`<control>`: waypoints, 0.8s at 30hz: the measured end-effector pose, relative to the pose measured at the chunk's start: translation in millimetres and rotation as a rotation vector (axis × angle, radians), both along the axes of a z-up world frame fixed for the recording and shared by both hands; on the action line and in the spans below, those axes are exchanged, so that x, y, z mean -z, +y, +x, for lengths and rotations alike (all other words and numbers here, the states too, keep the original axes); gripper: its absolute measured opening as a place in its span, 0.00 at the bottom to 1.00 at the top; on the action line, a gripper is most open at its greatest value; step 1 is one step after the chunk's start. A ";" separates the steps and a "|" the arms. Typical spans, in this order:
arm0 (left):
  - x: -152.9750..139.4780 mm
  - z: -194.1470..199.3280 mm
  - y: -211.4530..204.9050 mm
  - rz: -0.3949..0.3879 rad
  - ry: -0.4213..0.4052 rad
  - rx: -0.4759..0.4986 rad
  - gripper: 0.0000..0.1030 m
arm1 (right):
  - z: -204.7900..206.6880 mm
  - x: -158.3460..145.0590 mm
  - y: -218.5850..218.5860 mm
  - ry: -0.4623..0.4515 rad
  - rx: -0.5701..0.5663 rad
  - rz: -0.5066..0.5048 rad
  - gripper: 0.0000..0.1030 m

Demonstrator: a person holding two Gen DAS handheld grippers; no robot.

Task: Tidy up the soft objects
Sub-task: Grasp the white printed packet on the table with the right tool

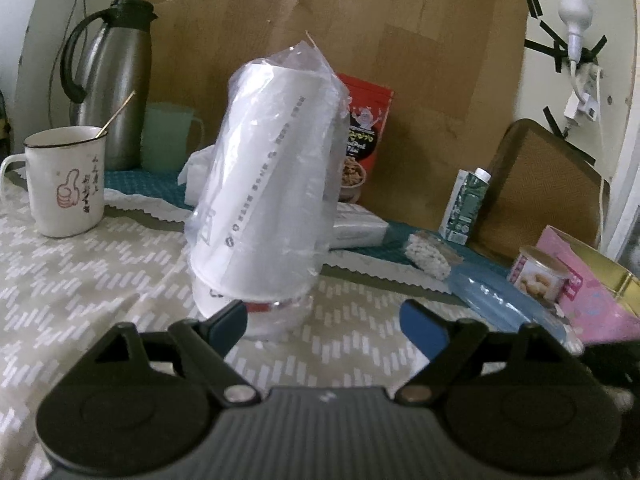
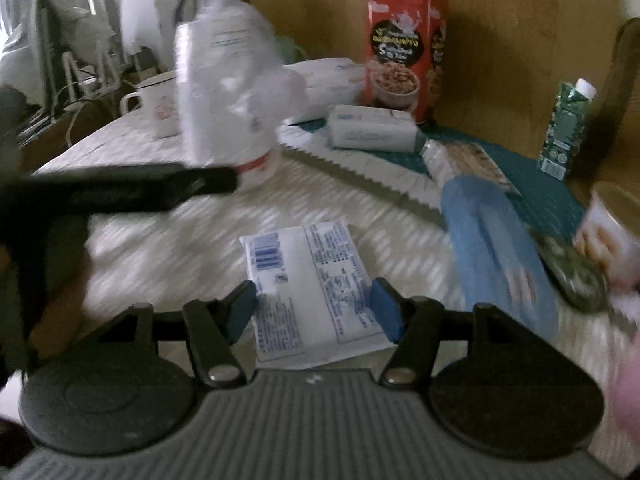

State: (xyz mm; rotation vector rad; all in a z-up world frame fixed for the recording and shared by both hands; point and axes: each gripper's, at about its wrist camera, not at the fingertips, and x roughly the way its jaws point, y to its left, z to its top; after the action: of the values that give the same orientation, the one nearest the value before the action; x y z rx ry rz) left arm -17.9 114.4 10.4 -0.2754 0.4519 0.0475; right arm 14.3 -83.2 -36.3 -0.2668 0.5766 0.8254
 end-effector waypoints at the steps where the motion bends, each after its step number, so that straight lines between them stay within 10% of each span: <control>1: -0.1 -0.4 -0.9 0.001 -0.001 0.010 0.84 | -11.6 2.0 -5.1 -0.020 0.004 0.008 0.64; 7: -1.3 -3.0 -4.3 -0.035 0.020 0.128 0.83 | -62.3 8.3 -50.7 -0.035 0.061 0.220 0.82; 20: -7.3 -33.0 -38.1 -0.189 0.172 0.244 0.80 | -64.9 25.9 -22.3 -0.123 0.071 0.015 0.86; 24: 5.2 -31.2 -42.8 -0.259 0.211 0.263 0.58 | -51.5 25.3 -19.9 -0.078 0.070 0.053 0.76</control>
State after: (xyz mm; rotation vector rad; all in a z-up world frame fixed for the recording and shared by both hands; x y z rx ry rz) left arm -49.1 71.6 5.2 -0.4660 0.7028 -0.2421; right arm -37.2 -103.1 -61.6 -0.2281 0.4881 0.7582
